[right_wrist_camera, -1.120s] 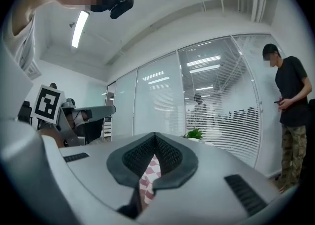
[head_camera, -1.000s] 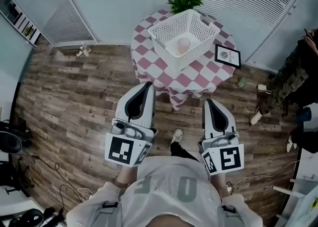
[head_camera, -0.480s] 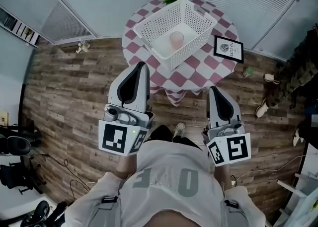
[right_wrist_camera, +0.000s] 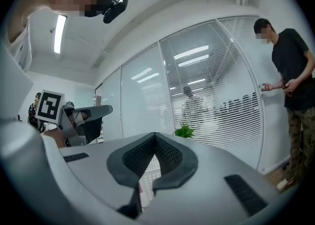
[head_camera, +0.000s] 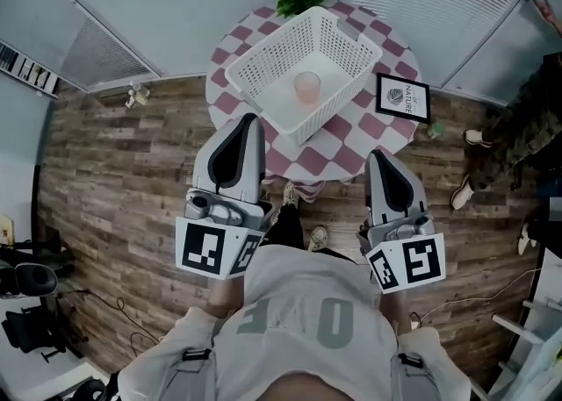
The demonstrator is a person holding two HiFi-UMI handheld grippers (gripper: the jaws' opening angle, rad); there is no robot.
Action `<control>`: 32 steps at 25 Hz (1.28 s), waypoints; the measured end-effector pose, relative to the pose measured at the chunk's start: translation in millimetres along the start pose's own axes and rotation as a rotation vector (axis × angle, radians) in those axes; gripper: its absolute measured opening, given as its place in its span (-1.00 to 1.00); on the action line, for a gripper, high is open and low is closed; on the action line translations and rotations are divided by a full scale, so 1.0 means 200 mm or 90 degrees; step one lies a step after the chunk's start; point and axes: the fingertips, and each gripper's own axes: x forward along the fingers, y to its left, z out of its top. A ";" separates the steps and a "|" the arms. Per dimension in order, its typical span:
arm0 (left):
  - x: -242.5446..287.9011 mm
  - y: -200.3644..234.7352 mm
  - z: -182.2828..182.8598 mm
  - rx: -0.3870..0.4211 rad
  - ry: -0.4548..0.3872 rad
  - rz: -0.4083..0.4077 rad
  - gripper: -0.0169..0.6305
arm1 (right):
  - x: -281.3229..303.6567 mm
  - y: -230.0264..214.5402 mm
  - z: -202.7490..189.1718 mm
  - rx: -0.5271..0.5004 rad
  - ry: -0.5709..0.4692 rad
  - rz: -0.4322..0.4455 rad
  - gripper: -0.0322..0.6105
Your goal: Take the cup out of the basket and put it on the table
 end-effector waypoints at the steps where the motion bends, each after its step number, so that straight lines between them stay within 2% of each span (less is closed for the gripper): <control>1: 0.04 0.04 -0.01 -0.002 -0.003 -0.003 -0.93 | 0.05 0.00 0.01 -0.005 -0.003 -0.005 -0.88; 9: 0.37 0.36 0.01 -0.016 -0.040 -0.034 -0.93 | 0.50 -0.05 0.16 -0.051 -0.036 -0.034 -0.88; 13: 0.52 0.51 -0.08 -0.038 0.001 -0.066 -0.93 | 0.75 -0.02 0.21 -0.060 -0.047 -0.029 -0.88; 17: 0.63 0.61 -0.18 -0.053 0.043 -0.113 -0.93 | 0.93 0.01 0.15 -0.051 -0.030 -0.039 -0.88; 21: 0.71 0.74 -0.27 -0.076 0.057 -0.113 -0.93 | 1.05 0.01 0.10 -0.040 -0.013 -0.050 -0.88; 25: 0.81 0.75 -0.31 -0.084 0.070 -0.120 -0.93 | 1.10 -0.07 0.07 -0.039 0.016 -0.058 -0.88; 29: 0.93 0.74 -0.34 -0.081 0.085 -0.119 -0.93 | 1.14 -0.21 0.09 -0.018 0.017 -0.065 -0.88; 32: 1.00 0.71 -0.36 -0.073 0.090 -0.108 -0.93 | 1.17 -0.29 0.08 -0.002 0.027 -0.054 -0.88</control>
